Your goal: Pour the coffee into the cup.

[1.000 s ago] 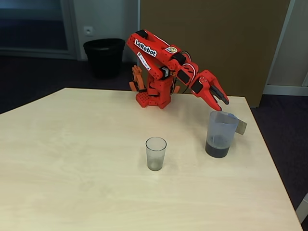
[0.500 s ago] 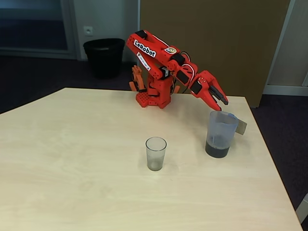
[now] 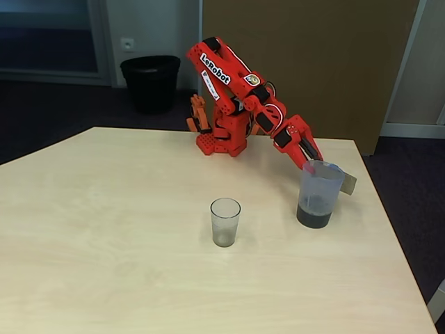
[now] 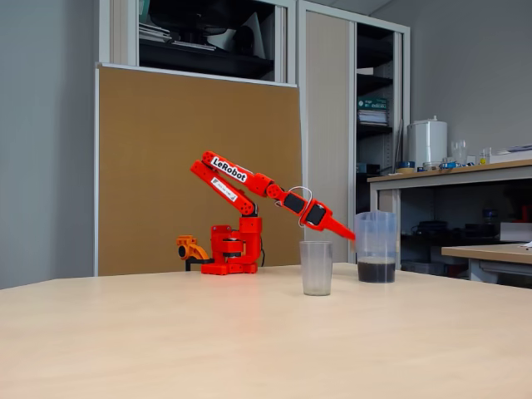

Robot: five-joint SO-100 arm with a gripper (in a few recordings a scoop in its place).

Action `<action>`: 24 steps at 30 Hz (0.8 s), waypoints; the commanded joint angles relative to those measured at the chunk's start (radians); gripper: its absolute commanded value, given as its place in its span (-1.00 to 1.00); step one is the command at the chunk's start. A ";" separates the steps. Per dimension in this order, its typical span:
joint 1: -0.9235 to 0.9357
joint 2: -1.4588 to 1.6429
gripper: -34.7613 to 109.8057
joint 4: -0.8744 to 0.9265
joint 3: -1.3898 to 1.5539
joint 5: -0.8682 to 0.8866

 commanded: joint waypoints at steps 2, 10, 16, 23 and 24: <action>-0.005 -0.061 -0.25 -0.058 -0.063 -0.012; -0.009 -0.219 -0.25 -0.133 -0.166 -0.029; -0.011 -0.316 -0.24 -0.189 -0.221 -0.026; 0.003 -0.391 -0.24 -0.244 -0.255 -0.032; 0.005 -0.399 -0.24 -0.250 -0.259 -0.032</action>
